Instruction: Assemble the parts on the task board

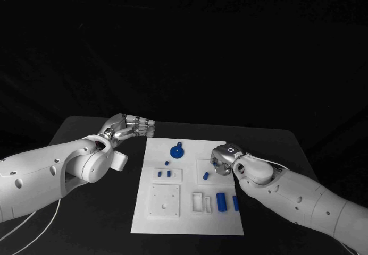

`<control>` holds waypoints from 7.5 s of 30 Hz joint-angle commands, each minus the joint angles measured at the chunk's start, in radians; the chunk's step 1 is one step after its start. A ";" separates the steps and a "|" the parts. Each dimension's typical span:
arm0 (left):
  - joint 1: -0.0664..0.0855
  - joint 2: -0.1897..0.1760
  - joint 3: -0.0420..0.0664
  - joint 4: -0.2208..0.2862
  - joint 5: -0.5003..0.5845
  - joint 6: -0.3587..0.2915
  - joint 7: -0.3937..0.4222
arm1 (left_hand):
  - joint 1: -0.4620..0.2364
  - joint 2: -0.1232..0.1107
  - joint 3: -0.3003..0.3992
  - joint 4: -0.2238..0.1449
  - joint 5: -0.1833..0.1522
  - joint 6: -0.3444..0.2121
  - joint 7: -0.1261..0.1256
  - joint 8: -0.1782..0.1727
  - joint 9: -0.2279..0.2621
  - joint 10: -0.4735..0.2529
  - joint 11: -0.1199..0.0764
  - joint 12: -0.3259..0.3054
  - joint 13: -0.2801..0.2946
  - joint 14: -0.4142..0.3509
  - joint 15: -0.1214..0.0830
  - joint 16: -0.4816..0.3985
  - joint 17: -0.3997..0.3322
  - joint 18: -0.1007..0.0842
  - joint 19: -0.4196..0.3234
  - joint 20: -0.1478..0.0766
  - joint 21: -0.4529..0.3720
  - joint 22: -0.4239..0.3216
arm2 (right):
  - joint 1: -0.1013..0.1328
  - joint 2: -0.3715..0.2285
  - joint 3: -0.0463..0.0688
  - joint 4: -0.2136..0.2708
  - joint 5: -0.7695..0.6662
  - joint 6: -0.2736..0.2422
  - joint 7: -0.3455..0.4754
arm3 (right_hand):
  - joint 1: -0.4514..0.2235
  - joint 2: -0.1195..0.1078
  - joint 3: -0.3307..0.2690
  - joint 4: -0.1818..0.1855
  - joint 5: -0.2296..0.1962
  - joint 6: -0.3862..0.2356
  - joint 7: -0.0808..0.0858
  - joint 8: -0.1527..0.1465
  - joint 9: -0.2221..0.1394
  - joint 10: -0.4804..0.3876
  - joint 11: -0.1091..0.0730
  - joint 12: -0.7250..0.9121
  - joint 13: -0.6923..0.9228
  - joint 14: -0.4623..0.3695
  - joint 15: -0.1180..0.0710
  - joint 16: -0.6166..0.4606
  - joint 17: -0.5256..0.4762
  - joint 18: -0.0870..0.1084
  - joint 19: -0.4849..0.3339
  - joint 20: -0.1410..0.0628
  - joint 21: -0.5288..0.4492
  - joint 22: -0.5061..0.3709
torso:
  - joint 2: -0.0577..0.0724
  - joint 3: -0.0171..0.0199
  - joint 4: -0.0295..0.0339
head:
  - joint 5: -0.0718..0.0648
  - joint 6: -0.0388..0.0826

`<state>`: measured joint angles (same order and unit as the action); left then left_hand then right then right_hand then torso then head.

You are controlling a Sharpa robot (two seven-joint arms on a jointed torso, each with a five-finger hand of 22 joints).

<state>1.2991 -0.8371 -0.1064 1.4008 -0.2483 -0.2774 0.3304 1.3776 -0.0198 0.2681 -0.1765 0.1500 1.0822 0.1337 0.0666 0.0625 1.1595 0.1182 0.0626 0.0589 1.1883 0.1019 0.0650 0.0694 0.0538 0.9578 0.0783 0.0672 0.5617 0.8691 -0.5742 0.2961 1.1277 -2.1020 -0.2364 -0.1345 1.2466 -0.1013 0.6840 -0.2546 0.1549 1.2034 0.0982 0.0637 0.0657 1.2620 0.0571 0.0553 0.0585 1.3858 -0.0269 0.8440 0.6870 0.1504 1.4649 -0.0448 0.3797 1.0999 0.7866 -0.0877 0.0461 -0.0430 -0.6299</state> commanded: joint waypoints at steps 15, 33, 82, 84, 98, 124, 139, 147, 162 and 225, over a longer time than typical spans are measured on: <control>0.003 0.001 0.001 -0.005 0.006 0.019 -0.001 | -0.004 0.002 -0.005 0.000 0.001 -0.003 0.000 0.001 0.000 -0.009 -0.001 -0.004 -0.001 0.001 0.001 -0.003 0.001 -0.003 0.007 0.003 0.003 -0.001 | -0.005 -0.008 -0.001 0.025 -0.021 -0.091 -0.021 | 0.011 0.005 0.006 -0.012 -0.011 0.058 -0.015 0.000 0.006 0.070 -0.020 0.004 0.003 0.012 -0.022 -0.004 0.006 0.014 0.006 -0.022 0.002 0.030 | 0.000 0.0000 -0.0001 | 0.007 -0.001; 0.004 0.000 0.001 -0.014 0.006 0.018 0.001 | -0.002 0.004 -0.007 -0.001 0.001 0.001 -0.001 0.001 0.000 -0.012 0.000 -0.003 -0.001 -0.001 0.001 -0.003 0.001 0.000 0.009 0.003 0.004 -0.007 | -0.004 -0.064 0.041 0.157 0.070 -0.082 -0.017 | 0.009 0.002 0.004 -0.013 -0.003 0.066 -0.017 0.000 0.005 0.075 -0.022 0.004 0.003 0.014 -0.030 -0.014 0.012 0.003 0.011 -0.033 -0.010 0.043 | 0.000 0.0004 -0.0026 | 0.030 0.001; 0.023 0.077 0.001 -0.045 0.041 -0.063 0.014 | 0.004 0.003 -0.011 0.006 0.001 0.005 -0.002 0.001 0.000 -0.007 -0.001 -0.003 -0.001 -0.003 0.002 -0.003 0.001 0.003 0.013 0.005 0.005 -0.013 | -0.129 0.101 -0.007 0.259 0.068 -0.033 0.041 | -0.005 0.012 -0.005 -0.019 0.045 0.060 -0.016 0.000 0.005 0.067 -0.020 0.004 0.002 0.019 -0.030 -0.023 0.018 0.014 0.024 -0.031 -0.038 0.055 | 0.000 -0.0011 0.0006 | 0.246 -0.035; 0.023 0.077 0.001 -0.045 0.042 -0.061 0.013 | 0.004 0.002 -0.012 0.006 0.000 0.004 -0.002 0.001 0.000 -0.007 -0.001 -0.003 -0.001 -0.003 0.002 -0.003 0.001 0.003 0.014 0.005 0.005 -0.013 | -0.132 0.102 -0.009 0.258 0.062 -0.034 0.041 | -0.005 0.012 -0.005 -0.019 0.045 0.060 -0.016 0.000 0.005 0.067 -0.020 0.004 0.002 0.019 -0.030 -0.023 0.018 0.014 0.024 -0.031 -0.038 0.055 | 0.000 -0.0011 0.0000 | 0.247 -0.037; 0.023 0.078 0.000 -0.049 0.045 -0.050 0.012 | 0.005 0.003 -0.012 0.007 0.001 0.005 -0.002 0.001 0.000 -0.007 -0.001 -0.003 -0.001 -0.003 0.002 -0.003 0.001 0.004 0.015 0.004 0.005 -0.013 | -0.148 0.101 -0.017 0.248 0.040 -0.037 0.036 | -0.005 0.012 -0.005 -0.019 0.045 0.060 -0.016 0.000 0.005 0.067 -0.020 0.004 0.002 0.019 -0.030 -0.023 0.018 0.014 0.024 -0.031 -0.038 0.055 | -0.001 -0.0010 -0.0007 | 0.247 -0.043; 0.023 0.077 0.000 -0.051 0.045 -0.031 0.005 | 0.004 0.003 -0.014 0.013 0.000 0.004 -0.002 0.001 0.000 -0.007 -0.002 -0.003 -0.001 -0.004 0.002 -0.003 0.001 0.005 0.017 0.005 0.004 -0.018 | -0.154 0.116 -0.028 0.214 0.012 -0.075 0.027 | -0.006 0.015 -0.006 -0.021 0.046 0.061 -0.016 0.000 0.005 0.068 -0.020 0.003 0.002 0.020 -0.030 -0.025 0.019 0.014 0.027 -0.031 -0.048 0.062 | 0.000 -0.0014 0.0005 | 0.245 -0.042; 0.023 0.080 0.000 -0.052 0.045 -0.023 -0.001 | 0.004 0.003 -0.014 0.013 0.000 0.004 -0.002 0.001 0.000 -0.007 -0.002 -0.003 -0.001 -0.004 0.002 -0.003 0.001 0.005 0.017 0.005 0.004 -0.018 | -0.154 0.119 -0.034 0.214 0.004 -0.059 0.021 | -0.006 0.014 -0.006 -0.022 0.045 0.061 -0.016 0.000 0.005 0.068 -0.020 0.003 0.002 0.019 -0.030 -0.026 0.019 0.015 0.028 -0.031 -0.053 0.066 | 0.000 -0.0018 -0.0006 | 0.246 -0.042; 0.023 0.081 0.000 -0.053 0.045 -0.020 -0.004 | 0.004 0.003 -0.014 0.013 0.000 0.004 -0.002 0.001 0.000 -0.007 -0.002 -0.003 -0.001 -0.004 0.002 -0.003 0.001 0.005 0.017 0.005 0.004 -0.018 | -0.154 0.123 -0.048 0.213 0.007 -0.026 0.025 | -0.006 0.017 -0.009 -0.021 0.040 0.050 -0.013 -0.001 0.003 0.053 -0.016 0.003 0.002 0.015 -0.027 -0.027 0.019 0.012 0.025 -0.029 -0.058 0.071 | -0.001 -0.0019 -0.0003 | 0.244 -0.043; 0.023 0.082 0.000 -0.054 0.045 -0.012 -0.012 | 0.005 0.003 -0.018 0.018 -0.006 0.001 -0.002 0.001 0.000 -0.012 0.000 -0.003 -0.001 -0.009 0.004 -0.003 0.001 0.006 0.019 0.007 0.004 -0.029 | -0.154 0.121 -0.064 0.200 0.043 -0.064 0.046 | -0.032 -0.011 -0.135 -0.013 0.059 -0.075 0.020 -0.001 -0.002 -0.140 0.036 0.003 0.000 0.001 0.009 -0.034 0.000 0.026 0.022 0.004 -0.102 0.042 | -0.001 -0.0011 -0.0007 | 0.239 -0.043; 0.022 0.065 -0.002 -0.062 0.045 -0.006 -0.010 | 0.009 0.004 -0.023 0.024 -0.008 0.001 -0.002 0.001 0.000 -0.011 0.000 -0.003 -0.001 -0.008 0.004 -0.002 0.001 0.007 0.025 0.007 0.005 -0.050 | -0.097 -0.094 0.068 0.278 0.131 0.123 -0.027 | 0.014 -0.024 -0.328 0.034 -0.028 -0.161 0.003 -0.002 -0.004 -0.137 0.033 0.003 0.000 -0.021 0.014 0.007 -0.048 0.024 0.038 0.014 -0.144 0.012 | -0.001 -0.0019 -0.0024 | 0.171 -0.031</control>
<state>1.3198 -0.7731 -0.1084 1.3380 -0.2082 -0.2964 0.3121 1.3776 -0.0198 0.2456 -0.1596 0.1440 1.0822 0.1337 0.0666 0.0625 1.1524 0.1182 0.0626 0.0589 1.1843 0.1058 0.0650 0.0694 0.0537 0.9793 0.0855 0.0672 0.5126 0.7720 -0.6700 0.3637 1.4068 -1.9768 -0.1436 -0.1830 1.2660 -0.1253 0.3518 -0.2221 0.1270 1.0361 0.1023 0.0581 0.0625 1.1208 0.0911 0.0567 0.0591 1.3579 -0.0133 0.8481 0.6388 0.1678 1.4662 -0.0254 0.2334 1.1103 0.7859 -0.0899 0.0433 0.1281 -0.6609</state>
